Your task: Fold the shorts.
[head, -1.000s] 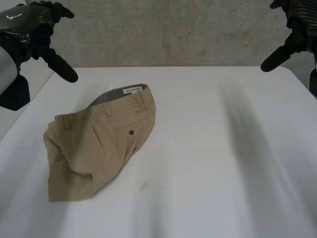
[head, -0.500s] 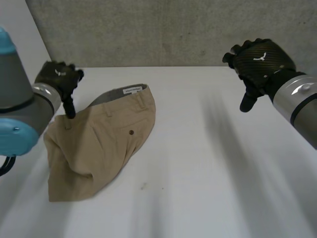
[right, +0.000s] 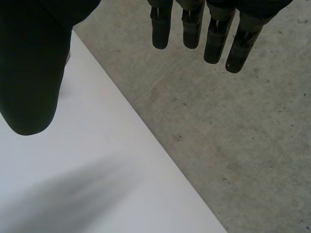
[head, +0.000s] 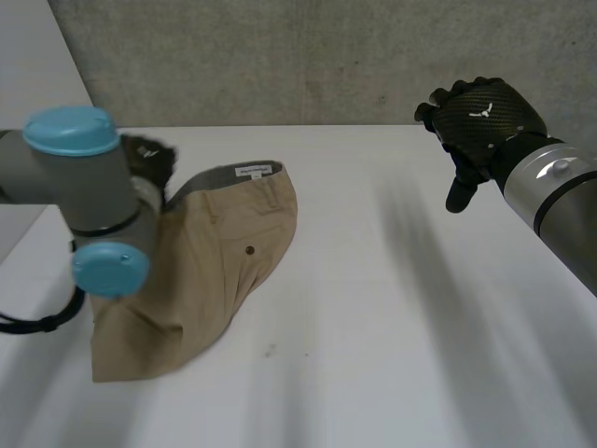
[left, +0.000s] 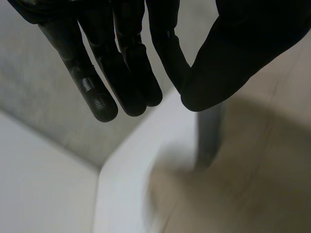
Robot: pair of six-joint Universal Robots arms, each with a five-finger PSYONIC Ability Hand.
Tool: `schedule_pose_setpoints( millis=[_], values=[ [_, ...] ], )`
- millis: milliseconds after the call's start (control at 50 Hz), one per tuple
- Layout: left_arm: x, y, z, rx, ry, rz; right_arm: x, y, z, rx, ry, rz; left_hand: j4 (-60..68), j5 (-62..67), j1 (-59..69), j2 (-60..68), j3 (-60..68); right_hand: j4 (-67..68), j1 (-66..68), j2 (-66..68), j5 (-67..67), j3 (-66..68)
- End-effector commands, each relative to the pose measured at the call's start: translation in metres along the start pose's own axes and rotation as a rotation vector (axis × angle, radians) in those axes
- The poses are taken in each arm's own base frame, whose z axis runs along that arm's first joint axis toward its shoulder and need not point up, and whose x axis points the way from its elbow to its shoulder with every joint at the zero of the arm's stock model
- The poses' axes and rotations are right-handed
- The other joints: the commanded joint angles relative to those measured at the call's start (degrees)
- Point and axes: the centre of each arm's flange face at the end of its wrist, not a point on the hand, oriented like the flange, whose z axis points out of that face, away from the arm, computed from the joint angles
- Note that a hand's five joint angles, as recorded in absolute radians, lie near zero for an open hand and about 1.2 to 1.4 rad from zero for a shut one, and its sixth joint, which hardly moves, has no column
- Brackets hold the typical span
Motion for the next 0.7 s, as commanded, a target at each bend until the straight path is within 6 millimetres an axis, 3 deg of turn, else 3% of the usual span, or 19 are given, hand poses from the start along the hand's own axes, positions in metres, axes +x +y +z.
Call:
schedule_pose_setpoints(
  millis=[20, 60, 140, 280, 320, 360, 380, 440, 460, 540, 700],
  values=[
    [0.064, -0.063, -0.062, 0.209, 0.240, -0.232, 0.004, -0.005, -0.001, 0.014, 0.012, -0.001, 11.65, 13.88, 15.34, 11.68, 12.03, -3.52, -1.75, -2.74, -3.94, -2.04],
    [0.090, -0.071, -0.085, 0.236, 0.355, -0.276, 0.006, -0.006, 0.000, 0.019, 0.019, 0.001, 11.65, 13.88, 15.34, 11.68, 12.03, -3.52, -1.75, -2.74, -3.94, -2.04],
    [0.121, -0.071, -0.108, 0.235, 0.477, -0.312, 0.014, -0.006, 0.002, 0.021, 0.041, 0.001, 11.65, 13.88, 15.34, 11.68, 12.03, -3.52, -1.75, -2.74, -3.94, -2.04],
    [0.154, -0.064, -0.143, 0.208, 0.590, -0.310, 0.021, -0.004, 0.002, 0.015, 0.060, 0.005, 11.65, 13.88, 15.34, 11.68, 12.03, -3.52, -1.75, -2.74, -3.94, -2.04],
    [0.153, -0.065, -0.146, 0.215, 0.588, -0.314, 0.020, -0.004, 0.002, 0.014, 0.058, 0.005, -12.58, -10.34, -8.89, -12.55, -12.20, -3.52, -1.75, -2.74, -3.94, -2.04],
    [0.146, -0.068, -0.144, 0.218, 0.568, -0.315, 0.019, -0.003, 0.002, 0.012, 0.053, 0.005, -39.01, -36.78, -35.32, -38.98, -38.63, -3.52, -1.75, -2.74, -3.94, -2.04],
    [0.133, -0.070, -0.138, 0.220, 0.519, -0.317, 0.018, -0.003, 0.002, 0.011, 0.053, 0.006, -45.29, -43.06, -41.60, -45.26, -44.91, -3.52, -1.75, -2.74, -3.94, -2.04],
    [0.102, -0.068, -0.114, 0.200, 0.388, -0.309, 0.017, -0.004, 0.001, 0.013, 0.049, 0.005, -45.18, -42.95, -41.49, -45.16, -44.80, -3.52, -1.75, -2.74, -3.94, -2.04],
    [0.081, -0.062, -0.097, 0.175, 0.304, -0.290, 0.017, -0.004, 0.001, 0.013, 0.049, 0.005, -45.18, -42.95, -41.49, -45.16, -44.80, -3.52, -1.75, -2.74, -3.94, -2.04],
    [0.046, -0.043, -0.064, 0.118, 0.170, -0.226, 0.014, -0.004, 0.001, 0.013, 0.042, 0.005, -45.02, -42.79, -41.33, -44.99, -44.64, -3.52, -1.75, -2.74, -3.94, -2.04],
    [-0.009, 0.002, -0.018, -0.018, 0.018, -0.123, 0.012, -0.001, 0.001, 0.004, 0.033, 0.005, -41.65, -39.42, -37.97, -41.63, -41.28, -3.52, -1.75, -2.74, -3.94, -2.04]
  ],
)
